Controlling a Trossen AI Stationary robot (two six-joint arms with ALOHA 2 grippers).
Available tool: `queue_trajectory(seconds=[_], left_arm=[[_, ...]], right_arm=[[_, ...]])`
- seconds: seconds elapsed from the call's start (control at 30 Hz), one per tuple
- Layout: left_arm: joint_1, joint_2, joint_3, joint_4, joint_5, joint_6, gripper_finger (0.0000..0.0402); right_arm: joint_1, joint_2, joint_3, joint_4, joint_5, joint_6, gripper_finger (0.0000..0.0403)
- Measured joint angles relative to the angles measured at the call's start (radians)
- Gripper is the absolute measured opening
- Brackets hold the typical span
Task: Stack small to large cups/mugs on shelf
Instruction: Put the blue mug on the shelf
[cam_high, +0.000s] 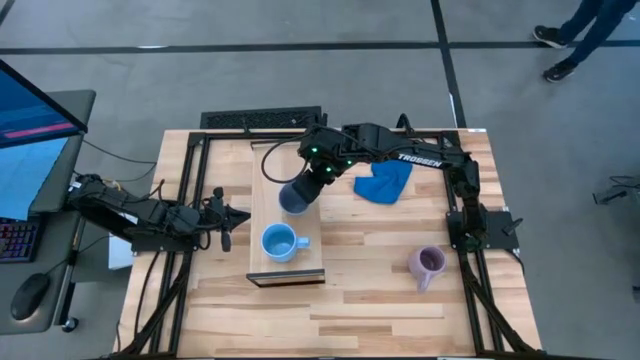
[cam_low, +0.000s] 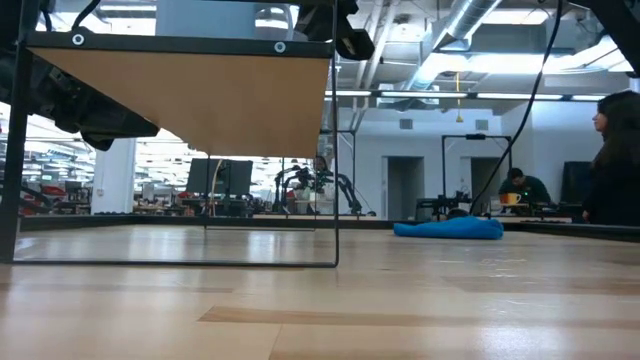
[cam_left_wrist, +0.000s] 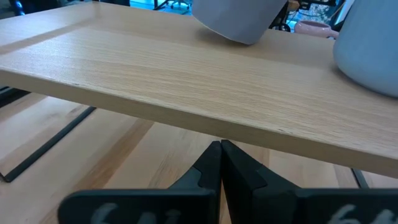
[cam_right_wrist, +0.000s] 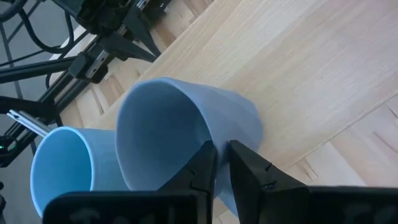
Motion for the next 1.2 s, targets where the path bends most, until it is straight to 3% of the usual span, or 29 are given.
queue_trajectory(seconds=[0.5,0.9,1.2], left_arm=[[0.000,0.000,0.000,0.000,0.001,-0.001,0.0000],[0.000,0.000,0.000,0.000,0.017,-0.001,0.0000],[0.000,0.000,0.000,0.000,0.018,-0.001,0.0000]], right_arm=[[-0.001,0.000,0.000,0.001,0.000,0.000,0.0062],[-0.010,0.000,0.001,0.016,-0.002,0.000,0.0152],[-0.019,-0.001,0.001,0.016,-0.029,-0.008,0.0171]])
